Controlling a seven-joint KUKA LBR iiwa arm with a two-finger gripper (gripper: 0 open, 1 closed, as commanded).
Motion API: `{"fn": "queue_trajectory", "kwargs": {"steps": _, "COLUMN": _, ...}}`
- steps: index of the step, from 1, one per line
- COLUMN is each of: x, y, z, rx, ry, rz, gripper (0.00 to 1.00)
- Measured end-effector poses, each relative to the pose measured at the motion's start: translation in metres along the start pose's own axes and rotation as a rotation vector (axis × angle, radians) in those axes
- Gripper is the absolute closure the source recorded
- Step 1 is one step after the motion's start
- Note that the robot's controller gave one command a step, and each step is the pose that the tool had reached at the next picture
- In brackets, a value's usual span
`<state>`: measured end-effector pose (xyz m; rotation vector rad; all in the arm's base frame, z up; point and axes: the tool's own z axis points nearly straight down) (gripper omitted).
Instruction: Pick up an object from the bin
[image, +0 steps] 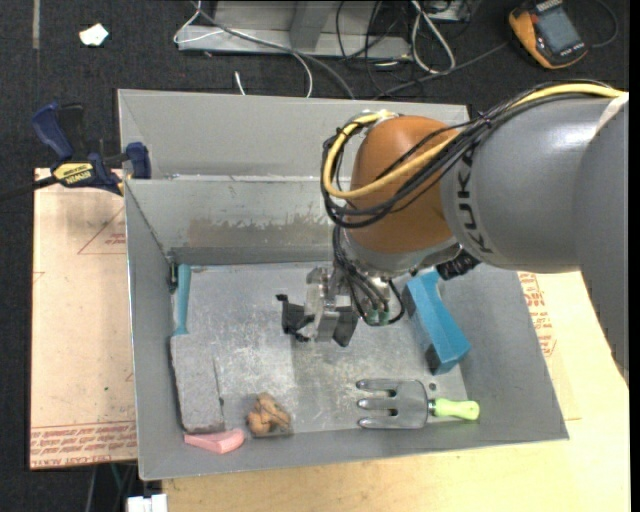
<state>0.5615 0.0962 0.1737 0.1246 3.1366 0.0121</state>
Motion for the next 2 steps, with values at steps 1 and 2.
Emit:
{"fn": "queue_trajectory", "kwargs": {"steps": 1, "x": -0.001, "y": 0.001, "z": -0.039, "rx": -0.001, "ry": -0.003, "rz": -0.001, "gripper": 1.0}}
{"fn": "queue_trajectory", "kwargs": {"steps": 2, "x": -0.001, "y": 0.001, "z": -0.052, "rx": -0.001, "ry": -0.002, "rz": -0.001, "gripper": 1.0}}
